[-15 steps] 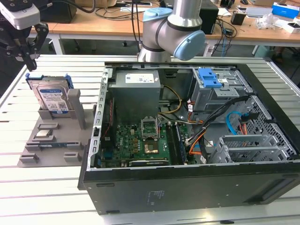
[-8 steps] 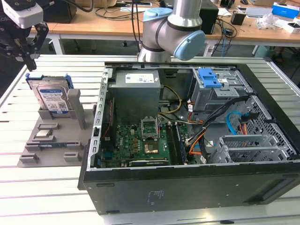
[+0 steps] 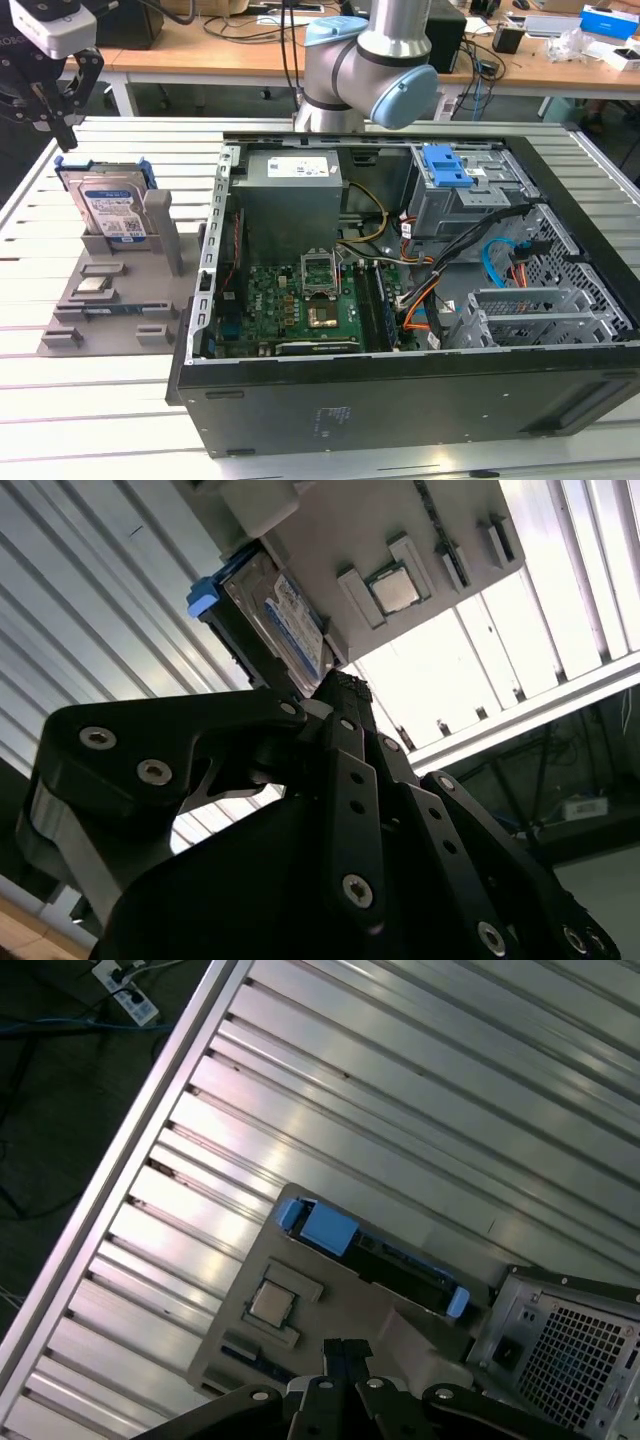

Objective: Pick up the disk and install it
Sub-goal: 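Pick up the disk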

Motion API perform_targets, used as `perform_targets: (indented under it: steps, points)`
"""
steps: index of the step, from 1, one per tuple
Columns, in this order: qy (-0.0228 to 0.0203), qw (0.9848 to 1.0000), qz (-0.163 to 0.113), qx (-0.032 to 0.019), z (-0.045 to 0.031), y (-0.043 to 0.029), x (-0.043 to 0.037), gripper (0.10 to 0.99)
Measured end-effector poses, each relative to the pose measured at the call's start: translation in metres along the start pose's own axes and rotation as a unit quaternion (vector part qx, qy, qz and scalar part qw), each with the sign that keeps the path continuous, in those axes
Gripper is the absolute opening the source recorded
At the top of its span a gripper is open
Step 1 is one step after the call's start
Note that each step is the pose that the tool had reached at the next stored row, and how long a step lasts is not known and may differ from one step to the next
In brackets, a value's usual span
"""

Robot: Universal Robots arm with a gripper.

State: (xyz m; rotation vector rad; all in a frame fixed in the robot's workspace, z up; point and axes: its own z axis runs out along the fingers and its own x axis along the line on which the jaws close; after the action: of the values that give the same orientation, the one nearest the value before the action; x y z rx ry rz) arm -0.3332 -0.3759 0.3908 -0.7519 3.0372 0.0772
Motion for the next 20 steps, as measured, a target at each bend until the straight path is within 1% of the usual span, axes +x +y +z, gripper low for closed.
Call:
perform_targets:
  steps: [9, 13, 20]
  points:
    - [0.0009, 0.9998, -0.021, -0.0005, 0.0, 0.0, 0.0, 0.106]
    - [0.0016, 0.9994, -0.035, -0.0008, 0.0, 0.0, 0.0, 0.106]
    - [0.0021, 0.9989, -0.046, -0.0011, 0.0, 0.0, 0.0, 0.106]
